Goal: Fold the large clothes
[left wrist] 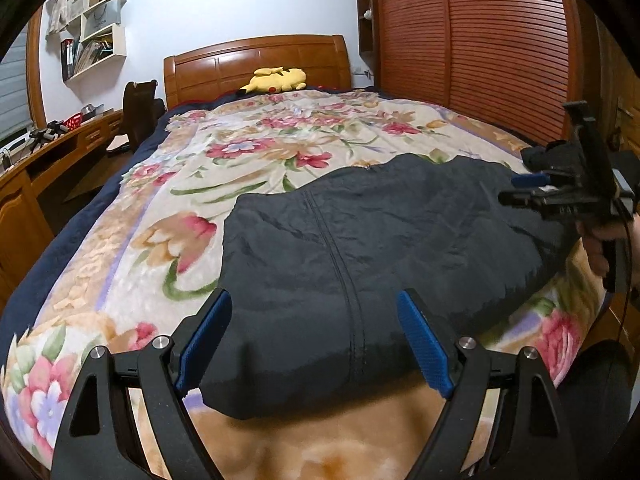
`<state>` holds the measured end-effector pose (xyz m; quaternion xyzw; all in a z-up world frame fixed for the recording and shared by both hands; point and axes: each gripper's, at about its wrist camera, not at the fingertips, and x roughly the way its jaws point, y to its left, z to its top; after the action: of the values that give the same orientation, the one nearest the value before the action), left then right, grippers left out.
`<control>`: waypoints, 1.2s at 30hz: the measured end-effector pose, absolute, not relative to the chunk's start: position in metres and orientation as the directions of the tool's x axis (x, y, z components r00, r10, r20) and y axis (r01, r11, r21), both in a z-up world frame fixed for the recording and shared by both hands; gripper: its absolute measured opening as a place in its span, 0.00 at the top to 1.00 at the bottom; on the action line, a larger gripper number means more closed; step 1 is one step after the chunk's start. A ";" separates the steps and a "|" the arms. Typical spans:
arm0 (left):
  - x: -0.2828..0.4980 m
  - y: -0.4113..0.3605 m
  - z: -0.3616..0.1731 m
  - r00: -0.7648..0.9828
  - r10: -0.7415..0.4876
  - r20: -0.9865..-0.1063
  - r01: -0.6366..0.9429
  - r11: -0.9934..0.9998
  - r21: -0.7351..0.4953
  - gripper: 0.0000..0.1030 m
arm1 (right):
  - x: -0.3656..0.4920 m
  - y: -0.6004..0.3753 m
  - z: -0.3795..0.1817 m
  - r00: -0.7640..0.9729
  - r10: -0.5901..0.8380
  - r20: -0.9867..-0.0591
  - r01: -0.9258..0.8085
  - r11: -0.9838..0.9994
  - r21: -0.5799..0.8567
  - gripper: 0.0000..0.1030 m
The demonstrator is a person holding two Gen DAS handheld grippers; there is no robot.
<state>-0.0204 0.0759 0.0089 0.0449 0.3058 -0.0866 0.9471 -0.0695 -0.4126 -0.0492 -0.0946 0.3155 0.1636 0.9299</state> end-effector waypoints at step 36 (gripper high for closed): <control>-0.058 0.092 -0.026 0.767 -0.057 -0.639 0.052 0.998 -0.026 0.16 | -0.098 -0.365 -0.096 0.695 0.295 -0.656 -0.450 0.890 -0.077 0.35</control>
<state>-0.0581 0.0917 -0.0261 -0.0036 0.3398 -0.0289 0.9400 -0.0975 -0.3651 -0.0956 -0.1165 0.3332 0.2038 0.9131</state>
